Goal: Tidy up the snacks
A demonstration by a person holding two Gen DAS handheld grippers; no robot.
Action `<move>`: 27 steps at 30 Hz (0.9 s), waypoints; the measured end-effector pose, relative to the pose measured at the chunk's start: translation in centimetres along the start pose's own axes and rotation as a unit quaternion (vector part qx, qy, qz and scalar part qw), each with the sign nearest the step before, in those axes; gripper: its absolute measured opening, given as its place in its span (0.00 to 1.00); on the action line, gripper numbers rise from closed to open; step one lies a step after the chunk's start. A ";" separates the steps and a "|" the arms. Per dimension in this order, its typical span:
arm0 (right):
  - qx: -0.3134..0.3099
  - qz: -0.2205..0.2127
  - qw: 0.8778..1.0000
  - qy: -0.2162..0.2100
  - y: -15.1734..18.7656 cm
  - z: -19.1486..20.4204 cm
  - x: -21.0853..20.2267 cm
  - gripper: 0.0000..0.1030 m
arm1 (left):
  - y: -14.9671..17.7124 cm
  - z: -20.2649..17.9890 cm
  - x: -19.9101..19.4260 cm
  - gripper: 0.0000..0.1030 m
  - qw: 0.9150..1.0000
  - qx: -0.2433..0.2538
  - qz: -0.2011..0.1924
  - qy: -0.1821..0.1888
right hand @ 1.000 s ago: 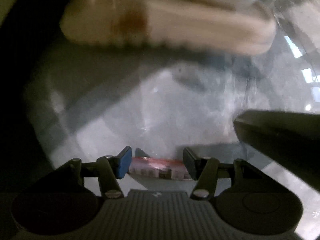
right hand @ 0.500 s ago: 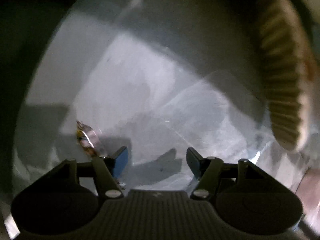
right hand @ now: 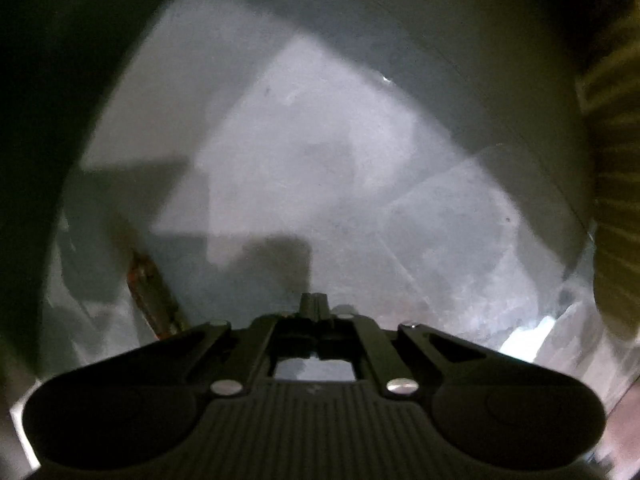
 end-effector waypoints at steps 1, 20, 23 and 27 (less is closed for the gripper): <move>0.015 -0.015 1.000 -0.011 0.1 0.0 -1.0 0.03 | 0.0 -0.1 -0.3 0.69 1.000 0.004 -0.004 0.003; -0.086 -0.043 0.995 0.019 3.9 7.1 3.3 0.44 | 0.4 1.9 -4.3 0.69 0.998 0.021 -0.052 -0.025; -0.075 -0.055 0.995 0.029 3.8 5.9 4.0 0.22 | 0.2 1.9 -4.1 0.68 0.998 0.021 -0.050 -0.027; -0.070 -0.042 0.996 0.043 2.8 4.6 4.0 0.20 | 0.3 2.0 -3.9 0.65 0.998 0.017 -0.047 -0.030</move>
Point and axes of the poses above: each gripper's, at about its wrist camera, not at the fingertips, and x roughly the way its jaws point, z to its left, y to its underside, the point moved 6 cm from there along x, roughly the way its jaws point, and after that the axes turned 14 degrees about z, right-handed, at the moved point
